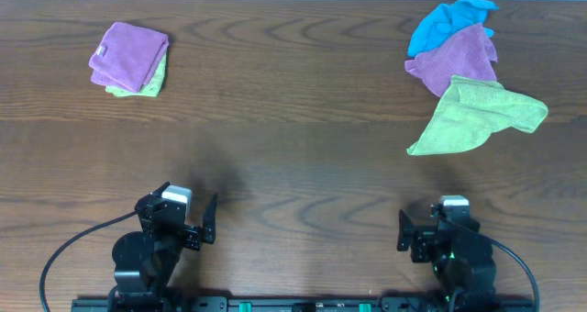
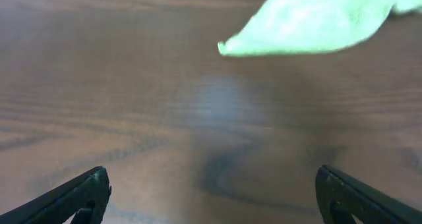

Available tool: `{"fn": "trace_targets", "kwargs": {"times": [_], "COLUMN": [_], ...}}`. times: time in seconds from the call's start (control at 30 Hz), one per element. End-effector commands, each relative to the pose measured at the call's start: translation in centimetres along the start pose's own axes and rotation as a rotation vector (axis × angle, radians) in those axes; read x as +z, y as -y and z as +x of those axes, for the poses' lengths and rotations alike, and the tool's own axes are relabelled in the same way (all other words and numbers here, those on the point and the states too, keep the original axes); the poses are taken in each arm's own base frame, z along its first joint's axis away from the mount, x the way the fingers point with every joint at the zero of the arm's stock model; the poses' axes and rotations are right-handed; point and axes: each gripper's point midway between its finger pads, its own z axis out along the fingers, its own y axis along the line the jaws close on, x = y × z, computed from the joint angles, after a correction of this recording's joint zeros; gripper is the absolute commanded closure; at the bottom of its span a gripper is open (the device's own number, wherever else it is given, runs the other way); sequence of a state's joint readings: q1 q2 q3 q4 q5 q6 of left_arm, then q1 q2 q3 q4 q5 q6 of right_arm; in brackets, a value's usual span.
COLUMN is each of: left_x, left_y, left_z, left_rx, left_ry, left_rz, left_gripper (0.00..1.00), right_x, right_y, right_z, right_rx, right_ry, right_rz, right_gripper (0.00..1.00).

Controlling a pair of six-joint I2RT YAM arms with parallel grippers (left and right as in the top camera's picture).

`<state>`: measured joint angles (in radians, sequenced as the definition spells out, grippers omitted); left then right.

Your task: Fold the cloth

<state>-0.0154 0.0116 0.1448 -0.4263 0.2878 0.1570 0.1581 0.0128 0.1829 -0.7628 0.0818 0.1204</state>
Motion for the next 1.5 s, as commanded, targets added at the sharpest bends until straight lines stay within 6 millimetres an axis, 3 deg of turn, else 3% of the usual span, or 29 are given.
{"fn": "trace_targets", "kwargs": {"times": [0.0,0.1,0.27,0.43,0.57,0.77,1.03,1.13,1.27,1.47], "left_x": [0.3,0.3,0.3,0.3,0.3,0.3,0.3,0.3,0.3,0.3], "left_y": [0.0,0.0,0.0,0.0,0.0,0.0,0.0,0.0,0.0,0.0], "left_z": [0.8,0.8,0.8,0.8,0.8,0.8,0.8,0.8,0.8,0.8], "left_rx": [-0.003,-0.003,-0.003,-0.003,-0.003,-0.003,-0.003,-0.003,-0.003,-0.003], "left_ry": [-0.017,-0.017,-0.016,-0.016,-0.017,-0.016,-0.016,-0.017,-0.016,-0.016], "left_rz": [0.002,0.002,0.002,0.002,0.002,0.002,0.002,0.002,0.002,0.002], "left_gripper": [0.05,0.05,0.05,0.05,0.05,0.05,0.05,0.05,0.05,0.05], "right_x": [0.0,-0.3,-1.3,-1.5,1.2,4.5,8.7,9.5,10.2,13.0], "right_y": [-0.3,-0.9,2.5,4.2,5.8,7.9,10.4,12.3,15.4,17.9], "right_z": [-2.2,-4.3,-7.4,-8.9,-7.7,-8.0,-12.2,-13.8,-14.6,-14.6], "right_rx": [0.181,0.592,0.831,0.768,0.762,0.777,0.584,0.568,0.602,0.665], "right_ry": [0.093,0.164,0.368,0.443,0.349,0.249,0.102,0.097,0.092,0.056], "right_rz": [-0.022,-0.097,0.019,0.116,0.234,0.337,0.444,0.492,0.551,0.498], "right_gripper": [0.01,0.01,0.01,0.01,0.01,0.01,0.01,0.01,0.01,0.01]}}
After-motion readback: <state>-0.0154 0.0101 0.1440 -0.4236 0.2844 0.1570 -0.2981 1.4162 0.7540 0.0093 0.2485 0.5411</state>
